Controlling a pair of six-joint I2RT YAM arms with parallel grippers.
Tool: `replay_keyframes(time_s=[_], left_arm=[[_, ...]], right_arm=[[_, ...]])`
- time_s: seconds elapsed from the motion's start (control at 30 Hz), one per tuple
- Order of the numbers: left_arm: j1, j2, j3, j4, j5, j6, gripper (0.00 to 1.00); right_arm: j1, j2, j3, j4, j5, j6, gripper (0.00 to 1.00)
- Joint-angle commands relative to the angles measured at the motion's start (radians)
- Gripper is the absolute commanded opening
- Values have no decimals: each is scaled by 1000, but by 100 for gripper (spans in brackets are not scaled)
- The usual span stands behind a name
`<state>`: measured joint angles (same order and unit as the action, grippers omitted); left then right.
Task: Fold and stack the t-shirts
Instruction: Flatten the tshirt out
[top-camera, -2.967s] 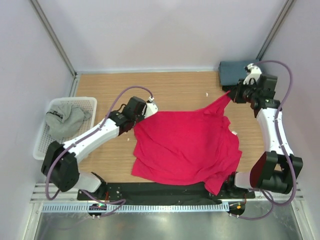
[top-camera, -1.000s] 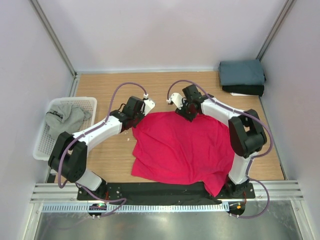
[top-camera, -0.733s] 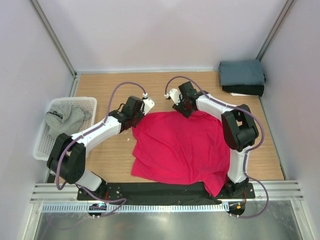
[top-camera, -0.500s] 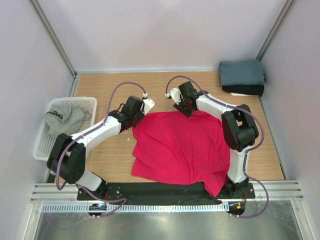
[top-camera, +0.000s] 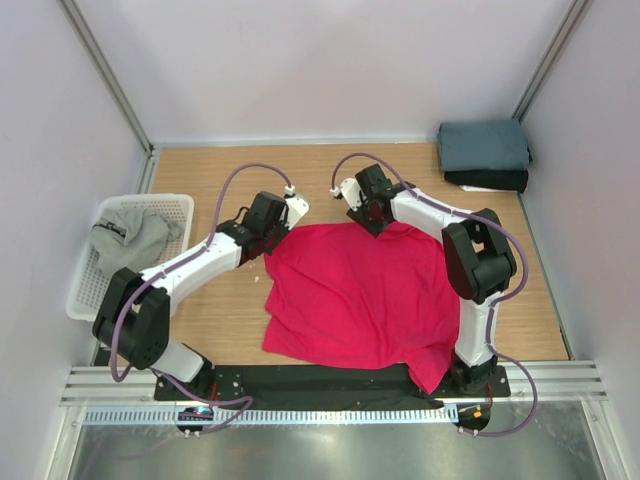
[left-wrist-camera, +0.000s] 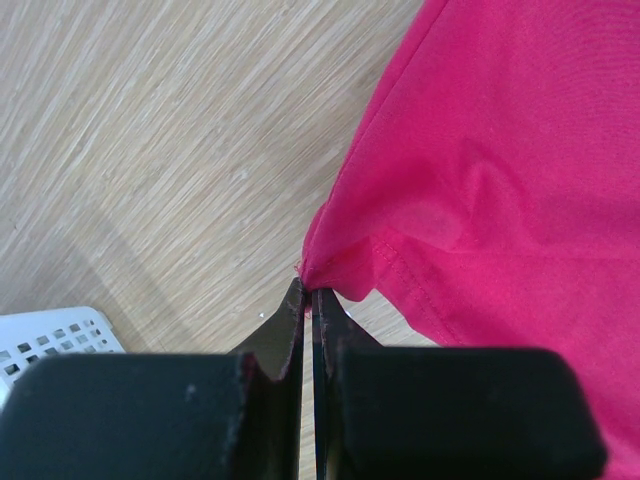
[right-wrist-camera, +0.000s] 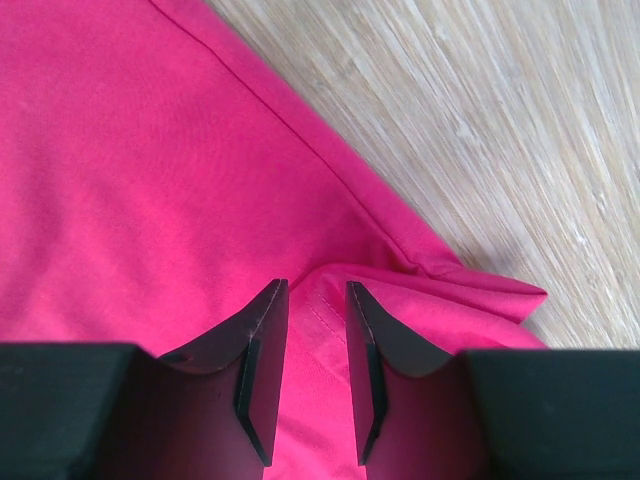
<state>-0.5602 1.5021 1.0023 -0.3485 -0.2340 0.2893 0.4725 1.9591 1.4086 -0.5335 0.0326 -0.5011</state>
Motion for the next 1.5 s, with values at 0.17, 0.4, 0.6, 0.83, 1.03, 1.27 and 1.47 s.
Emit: replay_keyframes(time_s=[0.17, 0.4, 0.6, 0.83, 1.03, 1.27, 1.47], left_arm=[[16, -56, 5, 26, 16, -24, 0], [19, -60, 5, 26, 22, -27, 0], [22, -59, 5, 22, 24, -30, 0], [26, -63, 25, 26, -8, -1, 0], [36, -91, 68, 62, -108, 77, 0], [60, -155, 148, 82, -171, 140, 0], [60, -255, 249, 95, -223, 188, 0]], right_arm=[[6, 46, 4, 6, 78, 16, 34], [6, 80, 20, -11, 78, 30, 31], [5, 64, 35, -25, 79, 36, 2], [6, -55, 159, -118, 133, 23, 1], [-5, -239, 304, -166, 202, -11, 1], [-75, -442, 271, -79, 280, 33, 1], [-273, -617, 199, -5, 146, 188, 1]])
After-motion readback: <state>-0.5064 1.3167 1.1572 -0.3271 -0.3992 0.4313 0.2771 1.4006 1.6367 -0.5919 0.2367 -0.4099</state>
